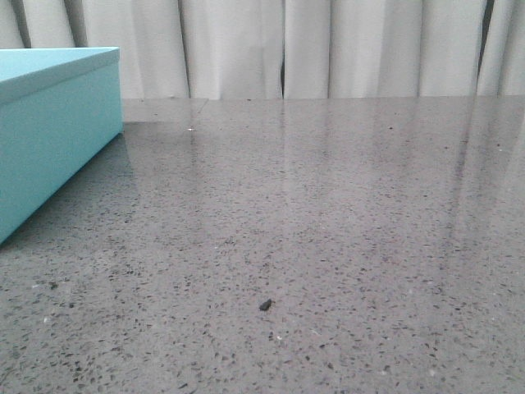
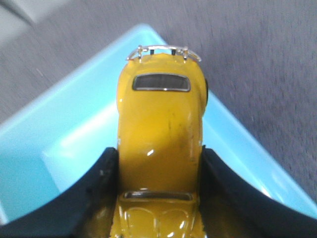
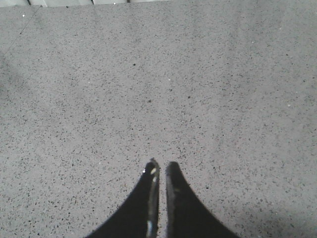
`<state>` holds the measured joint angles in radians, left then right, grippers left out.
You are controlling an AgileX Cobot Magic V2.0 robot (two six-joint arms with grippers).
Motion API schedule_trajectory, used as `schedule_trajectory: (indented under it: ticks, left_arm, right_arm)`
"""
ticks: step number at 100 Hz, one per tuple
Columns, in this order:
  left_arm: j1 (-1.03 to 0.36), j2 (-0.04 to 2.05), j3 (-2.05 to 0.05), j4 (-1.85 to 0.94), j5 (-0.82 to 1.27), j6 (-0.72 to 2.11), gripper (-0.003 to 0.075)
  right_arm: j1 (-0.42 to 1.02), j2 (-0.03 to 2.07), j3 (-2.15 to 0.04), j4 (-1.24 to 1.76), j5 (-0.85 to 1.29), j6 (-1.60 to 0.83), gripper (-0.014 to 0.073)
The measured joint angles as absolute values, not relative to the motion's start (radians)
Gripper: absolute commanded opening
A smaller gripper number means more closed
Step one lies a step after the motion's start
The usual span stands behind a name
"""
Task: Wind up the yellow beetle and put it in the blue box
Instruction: 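Lift the car with the left gripper and carry it over the blue box, then lower the car into the blue box and open the left gripper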
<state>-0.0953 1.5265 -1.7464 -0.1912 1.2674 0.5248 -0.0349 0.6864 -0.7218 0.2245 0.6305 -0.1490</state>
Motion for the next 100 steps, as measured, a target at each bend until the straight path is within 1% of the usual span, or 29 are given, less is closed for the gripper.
schedule_trajectory:
  ticks: [13, 25, 45, 48, 55, 56, 62, 63, 64, 67, 74, 79, 100]
  left_arm:
    - [-0.09, 1.526, -1.587, -0.194, 1.262, 0.525, -0.002]
    - [-0.09, 1.528, -1.445, -0.198, 1.192, 0.525, -0.002]
    - [-0.09, 1.528, -1.315, -0.204, 1.077, 0.522, -0.0013]
    - [-0.09, 1.528, -1.306, -0.207, 1.072, 0.522, 0.0]
    - [-0.09, 1.528, -1.293, -0.211, 1.066, 0.522, 0.0069]
    - [-0.09, 1.528, -1.293, -0.213, 1.063, 0.52, 0.0099]
    - [-0.09, 1.528, -1.292, -0.216, 1.059, 0.52, 0.018]
    - [-0.09, 1.528, -1.292, -0.215, 1.059, 0.52, 0.0217]
    - [-0.09, 1.528, -1.292, -0.215, 1.059, 0.52, 0.0217]
    - [-0.09, 1.528, -1.292, -0.216, 1.059, 0.52, 0.0277]
    - [-0.09, 1.528, -1.292, -0.216, 1.059, 0.519, 0.0367]
    - [-0.09, 1.528, -1.292, -0.216, 1.059, 0.519, 0.0393]
    - [-0.09, 1.528, -1.292, -0.216, 1.059, 0.518, 0.0393]
  right_arm:
    - [-0.035, 0.686, -0.722, 0.225, 0.631, -0.149, -0.0049]
    - [-0.035, 0.686, -0.722, 0.225, 0.631, -0.149, -0.0049]
    - [-0.035, 0.686, -0.722, 0.225, 0.631, -0.149, -0.0049]
    - [-0.035, 0.686, -0.722, 0.225, 0.631, -0.149, -0.0049]
    - [-0.035, 0.686, -0.722, 0.225, 0.631, -0.149, -0.0049]
    - [-0.035, 0.686, -0.722, 0.225, 0.631, -0.149, -0.0049]
    - [-0.035, 0.686, -0.722, 0.225, 0.631, -0.149, -0.0049]
    - [-0.035, 0.686, -0.722, 0.225, 0.631, -0.149, -0.0049]
    - [-0.035, 0.686, -0.722, 0.225, 0.631, -0.149, -0.0049]
    - [-0.035, 0.686, -0.722, 0.225, 0.631, -0.149, -0.0049]
    - [-0.035, 0.686, -0.722, 0.225, 0.631, -0.149, -0.0049]
    - [-0.035, 0.686, -0.722, 0.225, 0.631, -0.149, -0.0049]
    - [-0.035, 0.686, -0.722, 0.225, 0.631, -0.149, -0.0049]
